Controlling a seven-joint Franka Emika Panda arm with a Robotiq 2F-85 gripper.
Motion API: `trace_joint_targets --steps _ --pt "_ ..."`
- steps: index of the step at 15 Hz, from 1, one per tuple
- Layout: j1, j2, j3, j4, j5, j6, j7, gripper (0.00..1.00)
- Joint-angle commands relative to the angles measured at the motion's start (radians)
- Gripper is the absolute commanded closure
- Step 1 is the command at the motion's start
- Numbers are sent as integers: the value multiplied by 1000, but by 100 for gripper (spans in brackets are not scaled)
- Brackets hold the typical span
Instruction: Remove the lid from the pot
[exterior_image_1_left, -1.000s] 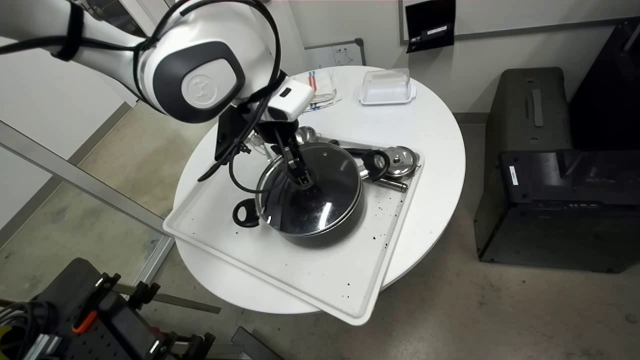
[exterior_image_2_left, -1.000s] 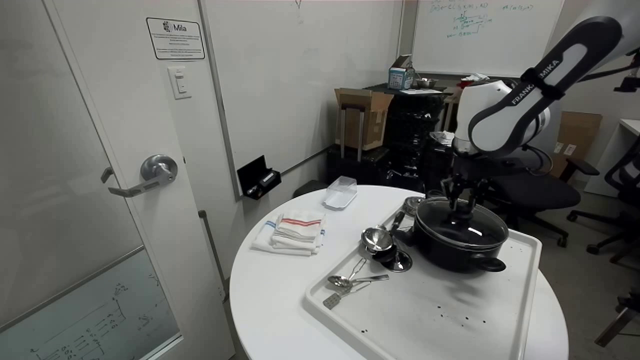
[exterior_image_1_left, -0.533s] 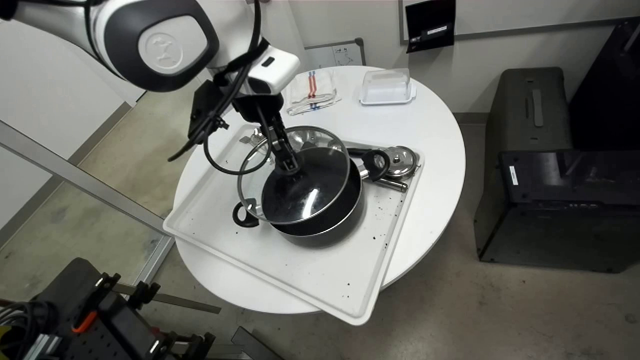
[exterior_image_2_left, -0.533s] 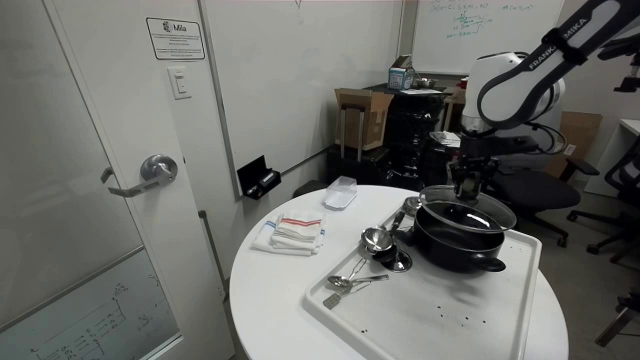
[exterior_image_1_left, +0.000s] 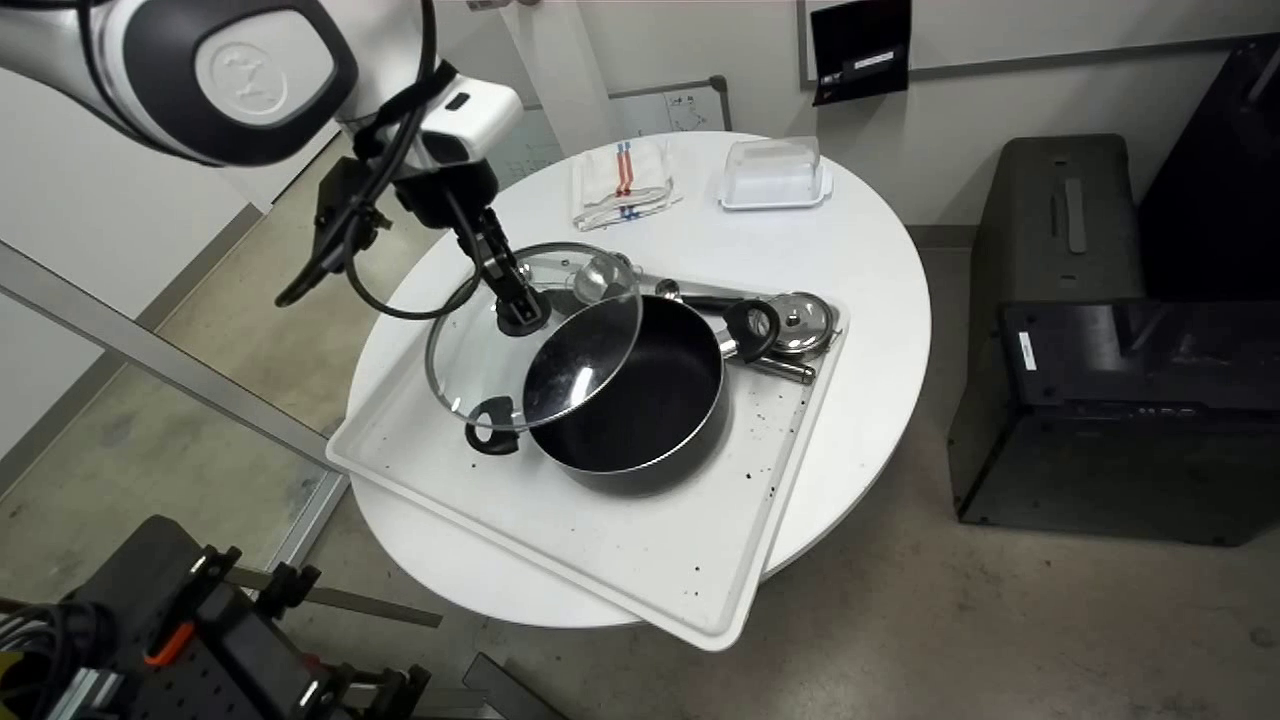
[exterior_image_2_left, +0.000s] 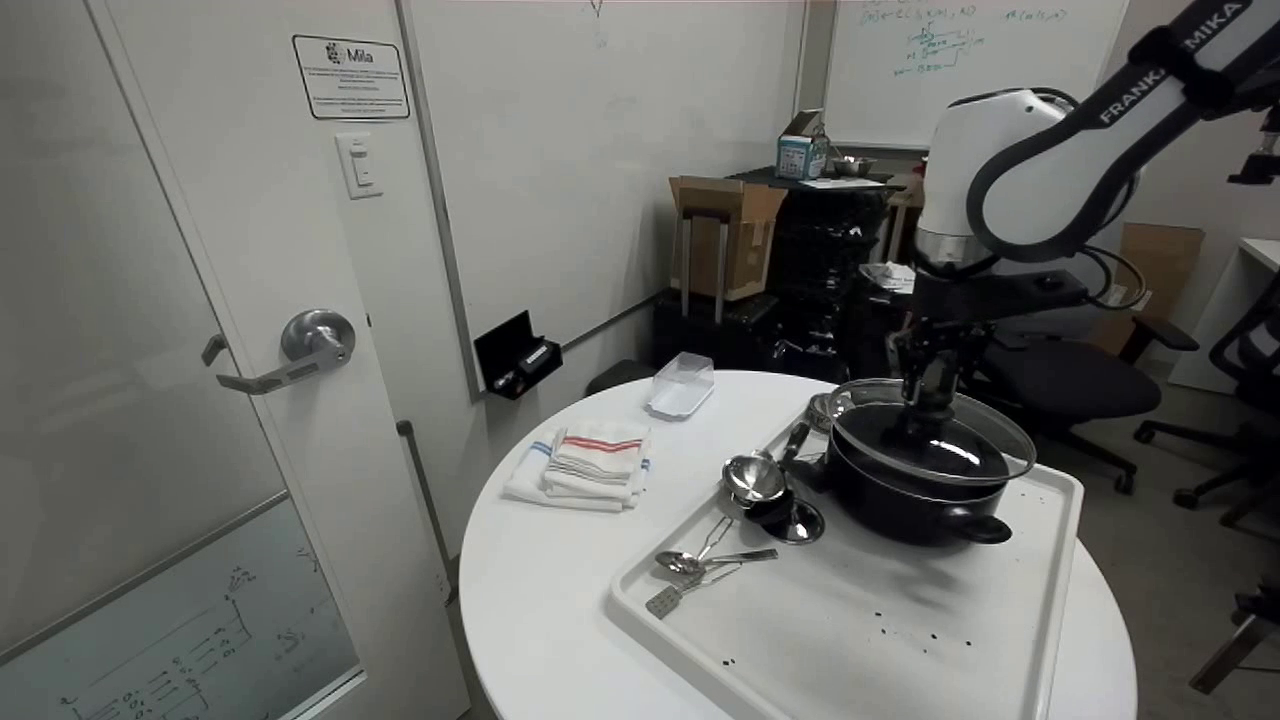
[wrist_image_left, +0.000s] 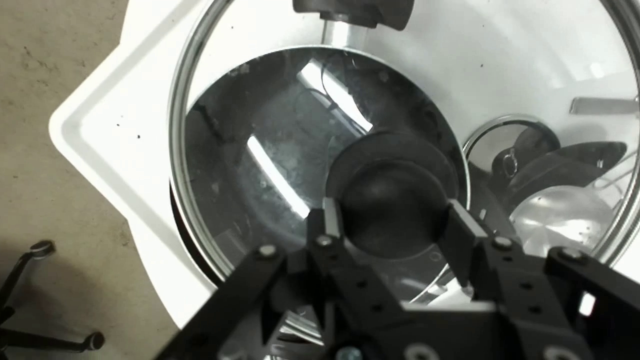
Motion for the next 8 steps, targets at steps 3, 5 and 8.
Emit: trace_joint_targets --steps 3,5,8 --pt "110 -73 9 -120 -103 84 48 76" --pt "155 -71 7 -146 -144 121 77 76" --pt "226 -60 4 -175 -204 174 136 76"
